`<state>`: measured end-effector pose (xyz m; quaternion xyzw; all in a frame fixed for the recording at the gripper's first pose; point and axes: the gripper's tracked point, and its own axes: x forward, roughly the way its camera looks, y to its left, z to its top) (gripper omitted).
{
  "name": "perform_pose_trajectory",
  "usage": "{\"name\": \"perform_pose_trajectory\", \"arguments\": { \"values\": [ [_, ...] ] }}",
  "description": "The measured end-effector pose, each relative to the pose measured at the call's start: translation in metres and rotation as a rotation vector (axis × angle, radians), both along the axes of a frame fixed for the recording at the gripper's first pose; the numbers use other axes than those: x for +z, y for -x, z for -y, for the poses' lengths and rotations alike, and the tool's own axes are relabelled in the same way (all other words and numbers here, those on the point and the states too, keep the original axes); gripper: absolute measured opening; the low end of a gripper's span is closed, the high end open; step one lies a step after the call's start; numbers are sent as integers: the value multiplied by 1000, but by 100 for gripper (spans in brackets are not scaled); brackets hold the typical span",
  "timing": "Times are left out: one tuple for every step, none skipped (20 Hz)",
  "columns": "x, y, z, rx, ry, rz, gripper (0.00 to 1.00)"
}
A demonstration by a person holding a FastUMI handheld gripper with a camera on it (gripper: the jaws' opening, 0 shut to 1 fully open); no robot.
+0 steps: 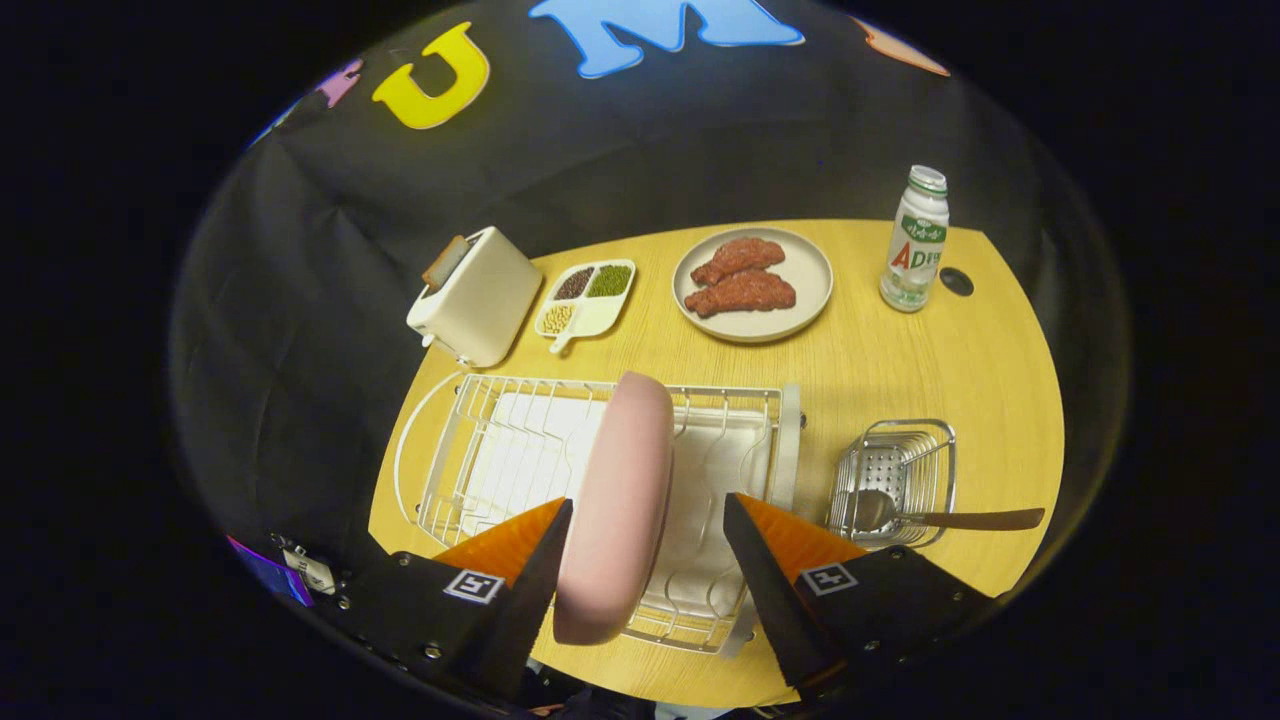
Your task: Take the plate from the dish rack, then take the spoon from the basket and place it into the plate.
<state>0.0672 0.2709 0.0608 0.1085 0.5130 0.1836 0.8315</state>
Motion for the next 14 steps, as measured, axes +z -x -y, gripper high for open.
{"name": "perform_pose_trajectory", "arguments": {
  "values": [
    [-3, -1, -2, -1, 1, -31, 92],
    [-6, -3, -4, 3, 6, -53, 92],
    [-8, -5, -6, 11, 16, -67, 92],
    [-10, -8, -7, 23, 32, -75, 92],
    [-13, -9, -7, 32, 47, -80, 92],
    [-15, -9, -11, 36, 54, -99, 91],
    [-15, -7, -13, 39, 54, -117, 86],
    [-20, -7, -13, 43, 74, -136, 80],
    [-23, -7, -15, 39, 78, -144, 75],
    [-24, -7, -13, 38, 101, -153, 66],
    [-28, -5, -15, 56, 108, -165, 46],
    [-33, -15, -7, 50, 163, -164, 46],
    [-38, -7, -1, 41, 202, -170, 42],
    [-31, -5, 3, 40, 219, -174, 38]
  ]
}}
